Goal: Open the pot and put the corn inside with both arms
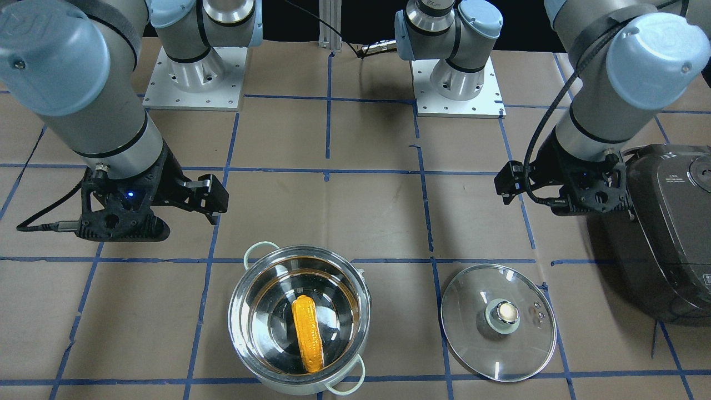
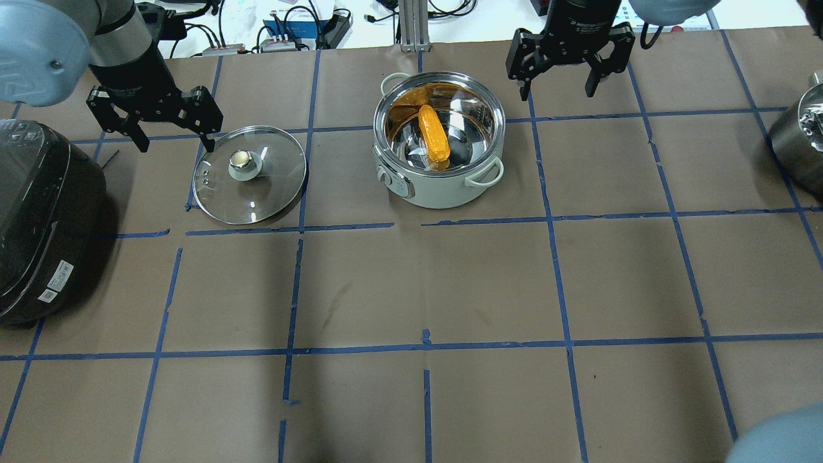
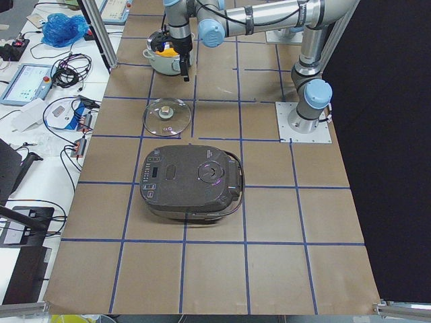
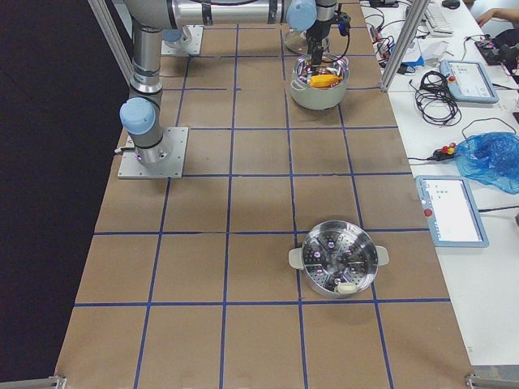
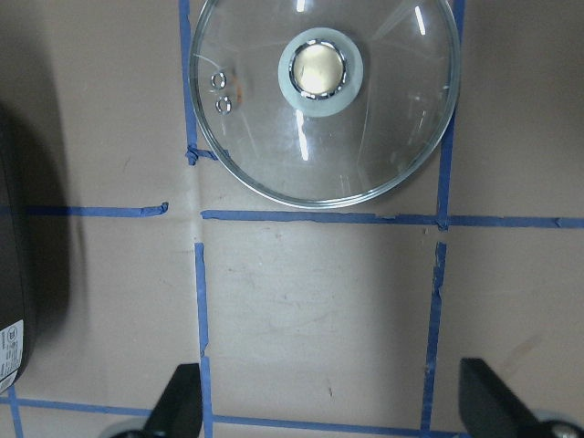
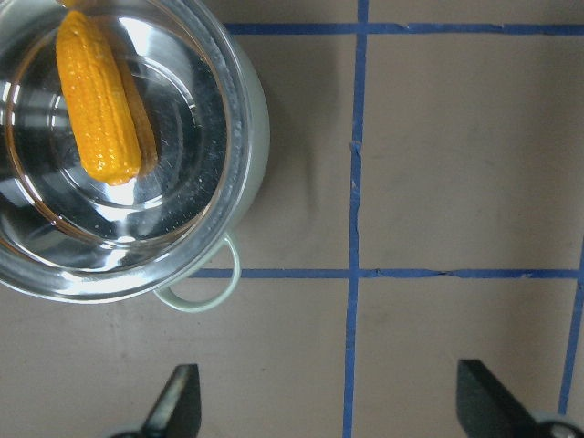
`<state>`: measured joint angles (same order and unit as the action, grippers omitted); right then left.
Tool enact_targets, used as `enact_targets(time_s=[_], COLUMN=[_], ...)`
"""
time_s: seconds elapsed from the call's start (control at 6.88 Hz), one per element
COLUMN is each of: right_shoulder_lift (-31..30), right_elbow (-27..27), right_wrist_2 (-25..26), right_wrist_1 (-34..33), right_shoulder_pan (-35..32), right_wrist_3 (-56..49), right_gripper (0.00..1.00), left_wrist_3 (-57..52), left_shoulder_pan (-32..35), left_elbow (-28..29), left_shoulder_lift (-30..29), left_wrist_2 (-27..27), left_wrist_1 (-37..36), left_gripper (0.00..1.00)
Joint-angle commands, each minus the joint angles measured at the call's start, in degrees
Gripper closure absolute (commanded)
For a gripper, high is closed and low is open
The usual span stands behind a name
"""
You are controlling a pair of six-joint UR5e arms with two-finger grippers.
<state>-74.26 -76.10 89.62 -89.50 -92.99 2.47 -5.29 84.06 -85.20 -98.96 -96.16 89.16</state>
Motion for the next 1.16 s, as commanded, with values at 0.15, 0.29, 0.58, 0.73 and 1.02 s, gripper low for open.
enact_targets(time_s=[0.15,0.29,0.58,0.73,1.02], right_shoulder_lift=[-5.37,-5.37,-5.98,-6.16,-6.16], right_elbow=[-7.93,-7.23,-7.39,-7.4,-7.57], right_wrist_2=[-0.32,-0.59,0.46,0.47,0.38], right_wrist_1=[-5.24,-5.25,-6.99,-6.66,-6.56], right_shoulder_pan=[0.44,0.53,0.26,0.35,0.44], right_wrist_3=[0.07,0.6,4.61,5.34,5.35], right_gripper=[0.0,0.0,0.0,0.0,0.0], left_wrist_3=[-0.15,-0.15,-0.94,-1.12,-1.12], left_shoulder_pan=[2.77,3.04,2.43,2.6,2.6], left_elbow=[1.7,0.83,1.26,1.09,1.17], left_shoulder_lift=[1.13,2.09,1.49,1.48,1.4], left_wrist_2=[3.78,3.7,3.96,4.05,4.13], left_wrist_1=[1.18,1.36,0.58,0.4,0.4], left_gripper=[0.0,0.0,0.0,0.0,0.0])
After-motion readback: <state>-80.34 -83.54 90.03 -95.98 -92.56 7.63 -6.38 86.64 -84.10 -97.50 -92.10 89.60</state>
